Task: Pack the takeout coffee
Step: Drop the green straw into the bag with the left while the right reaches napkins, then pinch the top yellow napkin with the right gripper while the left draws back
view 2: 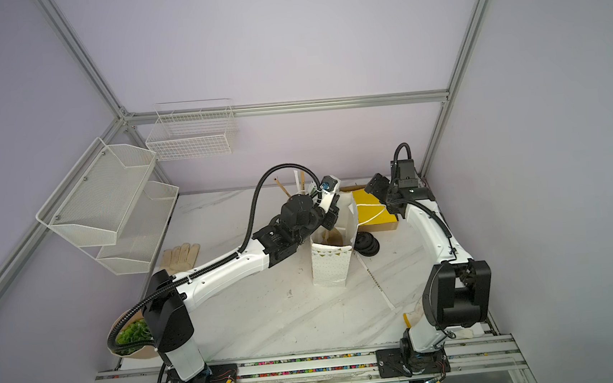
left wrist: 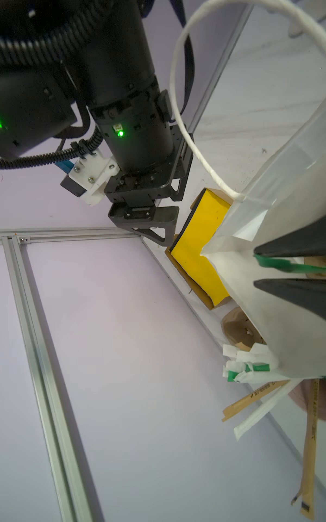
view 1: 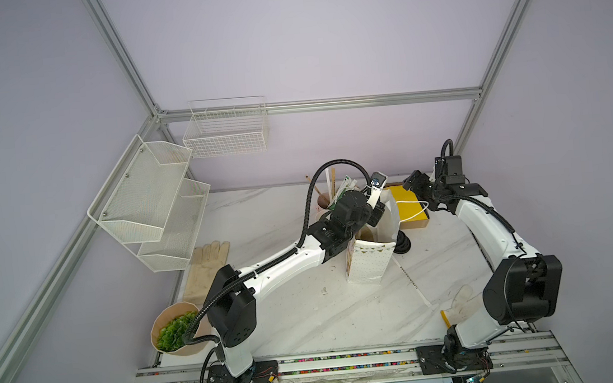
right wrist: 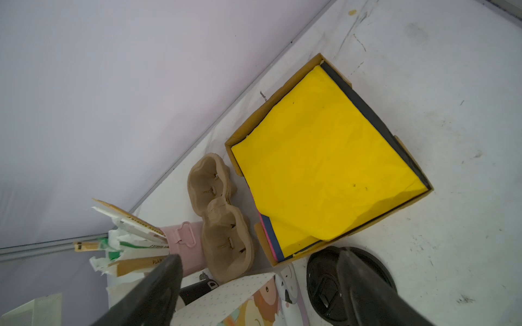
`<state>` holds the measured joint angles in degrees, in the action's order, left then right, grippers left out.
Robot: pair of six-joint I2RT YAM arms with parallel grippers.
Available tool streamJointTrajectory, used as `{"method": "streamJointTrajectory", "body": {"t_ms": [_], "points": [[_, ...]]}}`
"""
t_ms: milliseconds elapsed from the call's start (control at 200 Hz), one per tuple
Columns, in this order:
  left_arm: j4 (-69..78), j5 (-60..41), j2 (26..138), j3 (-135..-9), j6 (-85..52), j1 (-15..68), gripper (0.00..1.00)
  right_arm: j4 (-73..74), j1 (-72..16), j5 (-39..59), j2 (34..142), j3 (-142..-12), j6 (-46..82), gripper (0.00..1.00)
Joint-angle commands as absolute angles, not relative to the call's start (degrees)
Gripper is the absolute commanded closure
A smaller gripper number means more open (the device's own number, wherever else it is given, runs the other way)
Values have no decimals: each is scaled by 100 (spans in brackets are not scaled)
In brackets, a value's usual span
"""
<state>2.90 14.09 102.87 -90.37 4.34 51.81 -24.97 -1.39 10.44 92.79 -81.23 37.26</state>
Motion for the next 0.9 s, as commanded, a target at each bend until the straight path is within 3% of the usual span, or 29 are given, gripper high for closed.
{"method": "streamJointTrajectory", "body": {"t_ms": [0,50,220,330,415,660,895], "points": [[560,1459,10040,-8988,602,5169,69,-2281,-114,905,9479,-8005,3762,11],[486,1467,9958,-9020,606,5167,60,-2207,-117,939,9547,-7959,3749,11],[252,1538,9515,-9255,615,5151,49,-2197,-142,673,9859,-7989,3684,11],[9,1764,9210,-9459,602,5152,25,-2394,-171,389,10276,-8268,3549,11],[-120,2025,8917,-9475,515,5126,13,-2512,-214,195,10606,-8496,3489,11],[-687,2667,8158,-9096,50,5071,2,-2825,-514,-165,11707,-9444,3402,15],[-1209,2941,7069,-8226,-276,5062,0,-3132,-624,-424,12496,-10025,3353,22]]}}
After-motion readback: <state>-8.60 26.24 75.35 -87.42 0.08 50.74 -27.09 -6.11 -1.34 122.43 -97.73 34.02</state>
